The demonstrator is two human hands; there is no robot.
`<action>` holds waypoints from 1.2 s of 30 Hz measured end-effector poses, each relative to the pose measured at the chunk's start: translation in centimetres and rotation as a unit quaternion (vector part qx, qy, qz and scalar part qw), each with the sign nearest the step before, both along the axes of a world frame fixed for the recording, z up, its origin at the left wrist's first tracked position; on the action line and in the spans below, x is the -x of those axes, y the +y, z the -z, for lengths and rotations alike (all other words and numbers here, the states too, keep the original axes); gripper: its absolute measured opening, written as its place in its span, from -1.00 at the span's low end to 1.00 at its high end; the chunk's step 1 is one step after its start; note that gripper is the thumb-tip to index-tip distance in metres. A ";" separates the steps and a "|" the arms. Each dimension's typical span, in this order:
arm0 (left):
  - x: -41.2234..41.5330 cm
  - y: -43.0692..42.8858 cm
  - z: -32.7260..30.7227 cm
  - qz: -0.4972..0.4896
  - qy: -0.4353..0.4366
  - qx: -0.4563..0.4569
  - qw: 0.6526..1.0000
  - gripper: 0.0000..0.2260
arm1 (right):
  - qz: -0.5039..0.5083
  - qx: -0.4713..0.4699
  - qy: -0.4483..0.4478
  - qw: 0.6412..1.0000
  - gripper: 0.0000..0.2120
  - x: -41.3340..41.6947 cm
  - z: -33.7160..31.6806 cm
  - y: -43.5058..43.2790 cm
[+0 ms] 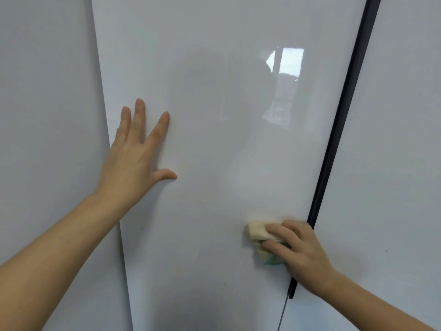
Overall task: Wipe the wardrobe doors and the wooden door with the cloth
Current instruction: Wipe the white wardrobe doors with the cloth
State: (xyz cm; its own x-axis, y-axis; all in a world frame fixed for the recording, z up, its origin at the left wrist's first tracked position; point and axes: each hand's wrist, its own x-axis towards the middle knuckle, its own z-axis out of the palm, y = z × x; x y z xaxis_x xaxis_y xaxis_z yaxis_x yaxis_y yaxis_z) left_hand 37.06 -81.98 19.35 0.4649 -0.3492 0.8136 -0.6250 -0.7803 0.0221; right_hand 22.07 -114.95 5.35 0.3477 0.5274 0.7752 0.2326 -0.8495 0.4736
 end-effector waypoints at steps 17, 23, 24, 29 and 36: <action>-0.2 0.0 0.1 0.001 -0.004 -0.008 1.000 0.04 | -0.006 0.137 0.095 0.986 -0.79 -0.1 2.7 1.5; -0.2 0.0 0.1 0.002 0.005 -0.002 1.000 0.04 | -0.024 -0.064 -0.052 0.996 -0.79 -2.2 -4.9 3.0; -0.2 0.0 0.1 0.004 0.005 -0.003 1.000 0.03 | -0.022 -0.080 -0.062 0.995 -0.84 -2.7 -4.1 3.6; -0.3 0.4 0.2 -0.001 -0.018 -0.021 1.000 -0.01 | -0.047 0.094 0.087 0.991 -0.85 -2.6 4.9 5.3; -1.0 1.2 -0.2 -0.024 -0.062 -0.057 0.996 -0.08 | -0.061 -0.098 -0.076 0.990 -0.87 -5.7 -5.1 7.9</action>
State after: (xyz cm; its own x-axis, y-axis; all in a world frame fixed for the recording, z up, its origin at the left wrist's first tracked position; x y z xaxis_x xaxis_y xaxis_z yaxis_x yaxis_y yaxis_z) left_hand 38.05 -80.73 19.56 0.3813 -0.4221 0.8225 -0.5788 -0.8027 -0.1436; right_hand 27.80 -107.04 10.46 0.1631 0.3915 0.9056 0.2776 -0.8990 0.3387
